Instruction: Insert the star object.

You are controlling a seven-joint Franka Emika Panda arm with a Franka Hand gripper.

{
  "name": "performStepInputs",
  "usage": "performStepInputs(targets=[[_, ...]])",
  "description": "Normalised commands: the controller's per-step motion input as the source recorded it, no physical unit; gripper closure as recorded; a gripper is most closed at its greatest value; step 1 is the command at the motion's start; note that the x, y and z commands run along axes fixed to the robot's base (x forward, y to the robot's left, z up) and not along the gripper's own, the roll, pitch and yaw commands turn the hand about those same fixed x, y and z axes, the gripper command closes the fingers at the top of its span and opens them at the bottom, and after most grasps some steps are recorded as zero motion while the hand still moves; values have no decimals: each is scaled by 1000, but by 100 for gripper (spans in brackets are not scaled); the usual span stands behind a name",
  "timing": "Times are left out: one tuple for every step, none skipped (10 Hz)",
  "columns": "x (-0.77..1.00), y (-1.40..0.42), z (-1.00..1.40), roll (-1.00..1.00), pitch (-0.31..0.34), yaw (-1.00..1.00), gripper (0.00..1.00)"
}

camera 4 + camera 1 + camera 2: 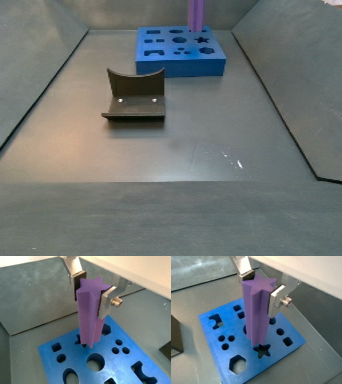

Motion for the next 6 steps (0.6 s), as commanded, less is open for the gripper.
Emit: performStepInputs(targets=[[-71, 0, -289, 1, 0, 0, 100], [-397, -23, -377, -61, -40, 23, 100], [-417, -54, -300, -170, -80, 146, 100], [-317, -97, -231, -170, -90, 120, 100], [-80, -94, -177, -116, -60, 134, 100], [11, 0, -214, -14, 0, 106, 100]])
